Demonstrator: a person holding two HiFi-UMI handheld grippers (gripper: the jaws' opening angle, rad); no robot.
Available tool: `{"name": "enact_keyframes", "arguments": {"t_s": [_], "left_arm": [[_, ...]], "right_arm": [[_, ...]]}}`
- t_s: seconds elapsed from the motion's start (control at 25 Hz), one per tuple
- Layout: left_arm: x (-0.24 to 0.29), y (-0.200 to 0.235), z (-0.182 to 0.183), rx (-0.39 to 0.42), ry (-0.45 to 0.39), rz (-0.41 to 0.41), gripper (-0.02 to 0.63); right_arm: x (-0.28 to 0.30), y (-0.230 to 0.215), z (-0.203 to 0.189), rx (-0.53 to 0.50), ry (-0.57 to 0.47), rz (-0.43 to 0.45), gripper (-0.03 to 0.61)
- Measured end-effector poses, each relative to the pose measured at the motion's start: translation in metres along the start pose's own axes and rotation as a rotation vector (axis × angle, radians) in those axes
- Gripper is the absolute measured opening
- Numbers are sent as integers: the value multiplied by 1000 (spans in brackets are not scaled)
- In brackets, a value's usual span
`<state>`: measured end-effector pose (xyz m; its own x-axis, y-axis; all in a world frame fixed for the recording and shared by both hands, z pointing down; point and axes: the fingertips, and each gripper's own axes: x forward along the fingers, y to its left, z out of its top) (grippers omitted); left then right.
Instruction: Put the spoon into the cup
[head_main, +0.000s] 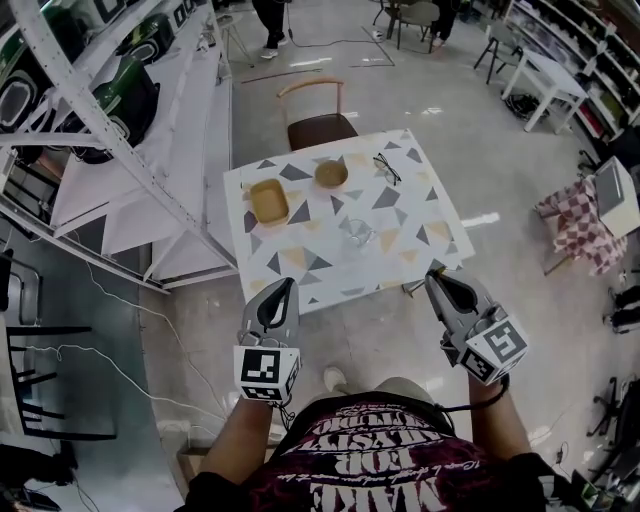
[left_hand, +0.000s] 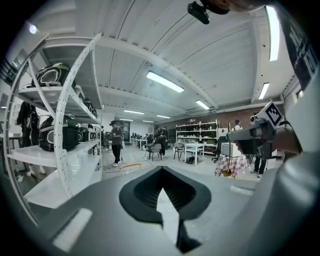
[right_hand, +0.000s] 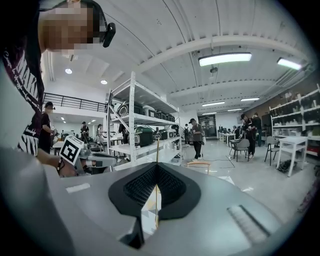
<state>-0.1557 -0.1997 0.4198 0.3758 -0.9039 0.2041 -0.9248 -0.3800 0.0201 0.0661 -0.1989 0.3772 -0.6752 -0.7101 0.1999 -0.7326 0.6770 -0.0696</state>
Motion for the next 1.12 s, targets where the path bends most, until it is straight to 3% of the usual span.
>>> {"name": "enact_keyframes", "arguments": {"t_s": [0.32, 0.8, 1.12], "left_arm": [[-3, 2, 6, -3, -6, -24, 2], [8, 5, 6, -2, -4, 7, 2], [46, 15, 9, -1, 12, 31, 2]], "right_arm": [[2, 4, 15, -1, -23, -14, 31], [24, -12, 16, 18, -45, 53, 31], [62, -39, 16, 44, -39, 114, 31]]}}
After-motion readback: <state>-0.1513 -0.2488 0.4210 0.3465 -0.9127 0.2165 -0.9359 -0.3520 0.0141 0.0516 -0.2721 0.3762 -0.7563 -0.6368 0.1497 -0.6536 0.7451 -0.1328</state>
